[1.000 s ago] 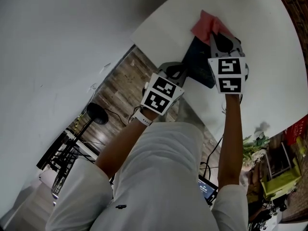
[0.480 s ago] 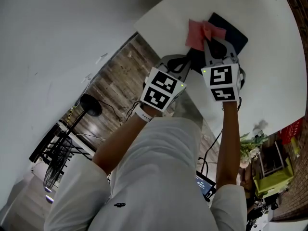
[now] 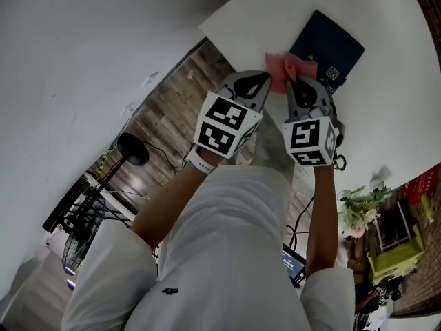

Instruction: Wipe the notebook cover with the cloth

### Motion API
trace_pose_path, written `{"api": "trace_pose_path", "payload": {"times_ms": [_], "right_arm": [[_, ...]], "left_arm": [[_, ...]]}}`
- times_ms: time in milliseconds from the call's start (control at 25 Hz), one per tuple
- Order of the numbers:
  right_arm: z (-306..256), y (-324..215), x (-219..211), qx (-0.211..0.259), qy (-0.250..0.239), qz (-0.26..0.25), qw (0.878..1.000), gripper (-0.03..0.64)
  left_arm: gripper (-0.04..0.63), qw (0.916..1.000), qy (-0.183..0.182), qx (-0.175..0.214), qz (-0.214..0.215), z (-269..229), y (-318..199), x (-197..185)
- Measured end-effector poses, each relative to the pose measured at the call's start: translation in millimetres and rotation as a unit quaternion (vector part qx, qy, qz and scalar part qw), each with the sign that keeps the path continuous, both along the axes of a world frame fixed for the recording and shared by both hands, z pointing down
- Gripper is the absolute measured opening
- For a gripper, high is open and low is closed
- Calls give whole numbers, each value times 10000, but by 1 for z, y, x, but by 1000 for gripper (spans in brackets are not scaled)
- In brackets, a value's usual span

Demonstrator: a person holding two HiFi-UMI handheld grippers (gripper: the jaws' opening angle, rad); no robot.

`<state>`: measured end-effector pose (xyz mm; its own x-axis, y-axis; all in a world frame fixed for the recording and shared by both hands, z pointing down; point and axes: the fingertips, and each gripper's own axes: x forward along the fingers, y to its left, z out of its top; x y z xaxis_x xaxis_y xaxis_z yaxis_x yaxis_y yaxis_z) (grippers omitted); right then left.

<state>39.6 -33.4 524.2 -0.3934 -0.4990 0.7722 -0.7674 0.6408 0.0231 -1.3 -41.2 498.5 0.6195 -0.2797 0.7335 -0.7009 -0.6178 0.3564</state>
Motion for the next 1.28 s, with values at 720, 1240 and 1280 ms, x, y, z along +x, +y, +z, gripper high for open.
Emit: {"api": "trace_pose_path", "payload": {"times_ms": [720, 1240, 1280], "right_arm": [[-4, 7, 89, 720, 1210, 447, 9890, 20], [-3, -60, 146, 385, 271, 1816, 9822, 18], [-3, -66, 149, 398, 277, 1838, 9818, 18]], "left_arm": [[18, 9970, 18, -318, 706, 22, 22, 32], [18, 9957, -138, -483, 779, 31, 21, 41], [18, 9954, -155, -506, 794, 32, 21, 41]]}}
